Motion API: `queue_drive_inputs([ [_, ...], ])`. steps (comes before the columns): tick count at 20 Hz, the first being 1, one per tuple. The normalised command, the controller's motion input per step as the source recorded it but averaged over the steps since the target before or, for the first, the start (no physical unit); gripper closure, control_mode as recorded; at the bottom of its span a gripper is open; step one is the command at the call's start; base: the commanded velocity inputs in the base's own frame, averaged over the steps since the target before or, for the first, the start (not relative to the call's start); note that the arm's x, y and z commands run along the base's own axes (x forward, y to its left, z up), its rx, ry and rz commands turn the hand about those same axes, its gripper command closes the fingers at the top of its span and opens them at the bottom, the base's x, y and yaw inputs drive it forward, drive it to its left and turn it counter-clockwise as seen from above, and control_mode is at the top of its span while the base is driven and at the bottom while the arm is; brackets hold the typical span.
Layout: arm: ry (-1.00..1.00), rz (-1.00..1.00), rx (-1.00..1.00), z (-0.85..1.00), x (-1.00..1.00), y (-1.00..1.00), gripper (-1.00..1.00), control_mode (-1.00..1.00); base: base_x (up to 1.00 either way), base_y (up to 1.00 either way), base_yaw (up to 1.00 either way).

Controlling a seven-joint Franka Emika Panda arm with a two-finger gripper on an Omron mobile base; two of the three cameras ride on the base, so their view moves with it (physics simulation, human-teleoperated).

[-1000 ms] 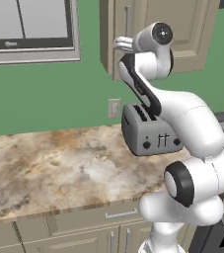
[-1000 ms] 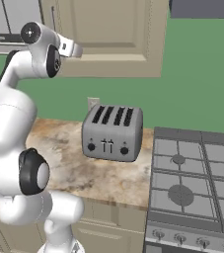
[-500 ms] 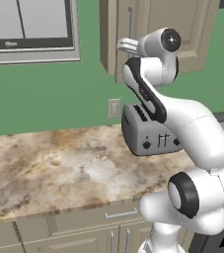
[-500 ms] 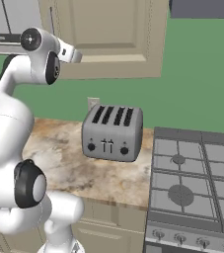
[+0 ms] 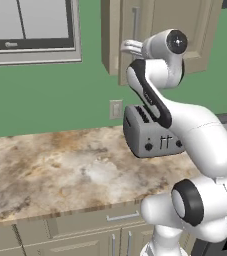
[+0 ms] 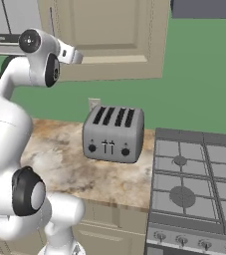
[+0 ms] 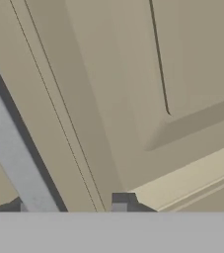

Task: Open the cabinet. Pick the spray and place it next to the sink. Then close the cabinet.

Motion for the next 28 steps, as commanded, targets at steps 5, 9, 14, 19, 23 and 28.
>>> queue_drive_inputs([
  [5,0.00,0.00,0.05,0.00,-0.27,-1.00,1.00,-1.00,0.00,0.00,0.00],
  [9,0.00,0.00,0.06,0.00,-0.32,-1.00,1.00,-1.00,0.00,0.00,0.00],
  [14,0.00,0.00,0.04,0.00,-0.26,-1.00,1.00,-1.00,0.00,0.00,0.00],
  [19,0.00,0.00,0.01,-0.01,-0.15,-1.00,1.00,-1.00,0.00,0.00,0.00],
  [23,0.00,0.00,0.02,-0.06,-0.11,-1.00,1.00,-1.00,0.00,0.00,0.00],
  [28,0.00,0.00,0.05,-0.04,-0.31,-1.00,1.00,-1.00,0.00,0.00,0.00],
])
